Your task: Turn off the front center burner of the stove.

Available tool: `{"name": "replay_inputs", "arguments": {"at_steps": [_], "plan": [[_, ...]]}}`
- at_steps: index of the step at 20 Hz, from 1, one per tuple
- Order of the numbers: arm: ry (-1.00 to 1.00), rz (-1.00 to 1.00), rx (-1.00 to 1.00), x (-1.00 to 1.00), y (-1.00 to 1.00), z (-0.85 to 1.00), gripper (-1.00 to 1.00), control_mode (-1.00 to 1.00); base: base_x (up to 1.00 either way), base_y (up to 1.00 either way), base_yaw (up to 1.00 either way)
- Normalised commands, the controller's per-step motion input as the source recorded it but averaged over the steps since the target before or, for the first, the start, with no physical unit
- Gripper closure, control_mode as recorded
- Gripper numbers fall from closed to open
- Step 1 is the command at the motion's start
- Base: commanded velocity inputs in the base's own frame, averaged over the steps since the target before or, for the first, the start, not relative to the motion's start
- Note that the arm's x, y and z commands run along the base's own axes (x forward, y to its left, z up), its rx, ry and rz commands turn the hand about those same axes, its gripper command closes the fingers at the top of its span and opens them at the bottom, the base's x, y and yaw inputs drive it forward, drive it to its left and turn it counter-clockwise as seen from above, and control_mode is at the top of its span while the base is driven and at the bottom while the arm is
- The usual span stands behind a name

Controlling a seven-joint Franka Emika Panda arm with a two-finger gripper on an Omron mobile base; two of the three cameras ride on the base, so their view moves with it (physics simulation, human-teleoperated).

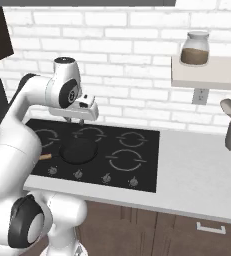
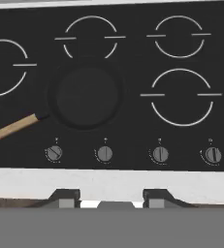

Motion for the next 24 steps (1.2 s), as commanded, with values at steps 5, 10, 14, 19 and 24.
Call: {"name": "replay_inputs", "arguments": {"at_steps": [5, 10, 14, 19, 24], "plan": [[-0.01, 0.06, -0.01, -0.39, 0.16, 0.00, -1.00, -1.00, 0.00, 0.00, 0.00], [0.00, 0.21, -0.02, -0.87, 0.51, -0.14, -1.00, -1.00, 0.00, 0.00, 0.00], [0.01, 0.23, -0.01, -0.76, 0.56, -0.16, -1.00, -1.00, 0.00, 0.00, 0.00], [0.02, 0.25, -0.03, -0.61, 0.60, -0.11, -1.00, -1.00, 0.00, 0.00, 0.00], [0.10, 0.22, 0.00, -0.43, 0.46, -0.20, -1.00, -1.00, 0.00, 0.00, 0.00]]}}
